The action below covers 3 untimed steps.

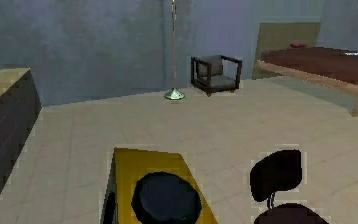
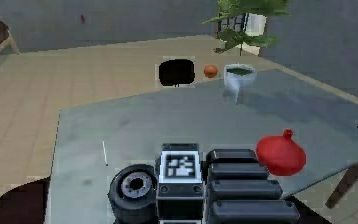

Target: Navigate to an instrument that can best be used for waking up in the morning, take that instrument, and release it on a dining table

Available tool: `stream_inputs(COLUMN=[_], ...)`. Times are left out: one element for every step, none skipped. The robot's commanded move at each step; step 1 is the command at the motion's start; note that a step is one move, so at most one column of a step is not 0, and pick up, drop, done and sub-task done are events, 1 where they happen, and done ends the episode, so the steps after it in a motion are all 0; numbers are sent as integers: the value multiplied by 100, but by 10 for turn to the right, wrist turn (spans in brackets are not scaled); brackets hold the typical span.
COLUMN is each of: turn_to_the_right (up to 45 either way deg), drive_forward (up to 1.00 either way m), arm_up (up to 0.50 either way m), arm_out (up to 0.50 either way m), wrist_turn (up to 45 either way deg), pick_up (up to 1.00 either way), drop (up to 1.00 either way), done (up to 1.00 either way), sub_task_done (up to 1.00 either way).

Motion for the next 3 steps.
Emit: stream_inputs(turn_to_the_right=[0,450,450], drive_forward=[10,0,0], arm_up=[0,0,0], arm_out=[0,0,0], wrist_turn=[0,0,0], pick_up=[0,0,0], drop=[0,0,0], done=[0,0,0], sub_task_done=[0,0,0])
